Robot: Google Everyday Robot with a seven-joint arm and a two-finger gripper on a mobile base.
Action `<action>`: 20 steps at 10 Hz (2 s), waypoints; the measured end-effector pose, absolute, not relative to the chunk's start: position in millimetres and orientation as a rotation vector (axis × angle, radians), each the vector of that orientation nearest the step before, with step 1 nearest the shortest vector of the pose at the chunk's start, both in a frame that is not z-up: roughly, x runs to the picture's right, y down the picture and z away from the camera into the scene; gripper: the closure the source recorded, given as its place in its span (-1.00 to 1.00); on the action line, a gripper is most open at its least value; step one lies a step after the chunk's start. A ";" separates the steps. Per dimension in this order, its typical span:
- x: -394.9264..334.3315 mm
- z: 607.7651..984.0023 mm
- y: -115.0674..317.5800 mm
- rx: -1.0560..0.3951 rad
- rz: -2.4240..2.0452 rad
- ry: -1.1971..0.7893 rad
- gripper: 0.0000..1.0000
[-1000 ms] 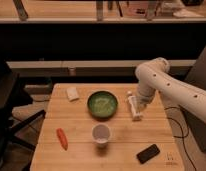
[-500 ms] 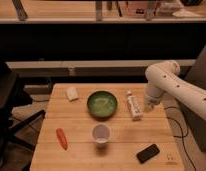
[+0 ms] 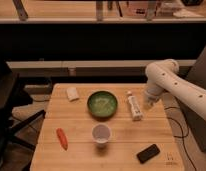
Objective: Move the arm in a circular motion
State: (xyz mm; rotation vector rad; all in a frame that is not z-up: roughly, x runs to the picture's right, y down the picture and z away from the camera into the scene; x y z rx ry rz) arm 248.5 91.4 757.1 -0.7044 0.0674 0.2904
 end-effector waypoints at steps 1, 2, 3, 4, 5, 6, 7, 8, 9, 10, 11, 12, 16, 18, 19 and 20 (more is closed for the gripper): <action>251.6 758.9 91.5 -0.706 0.299 0.070 0.93; 251.8 759.1 92.6 -0.708 0.305 0.071 0.93; 248.7 760.5 93.0 -0.710 0.304 0.071 0.93; 247.4 763.4 90.8 -0.709 0.303 0.068 0.93; 246.2 769.4 86.7 -0.707 0.298 0.067 0.93; 246.0 771.3 86.6 -0.710 0.298 0.066 0.93; 248.3 773.4 87.0 -0.712 0.301 0.069 0.93; 251.4 775.9 85.2 -0.712 0.308 0.071 0.93; 250.4 778.5 83.1 -0.714 0.305 0.071 0.93; 245.8 779.6 84.6 -0.719 0.296 0.067 0.93; 245.5 780.5 84.3 -0.717 0.289 0.072 0.93; 243.7 782.0 84.1 -0.718 0.287 0.071 0.93; 238.2 783.4 88.0 -0.721 0.268 0.075 0.93; 234.9 784.1 89.5 -0.723 0.250 0.075 0.93; 233.3 783.8 90.4 -0.723 0.242 0.076 0.93; 230.1 783.4 91.9 -0.726 0.232 0.076 0.93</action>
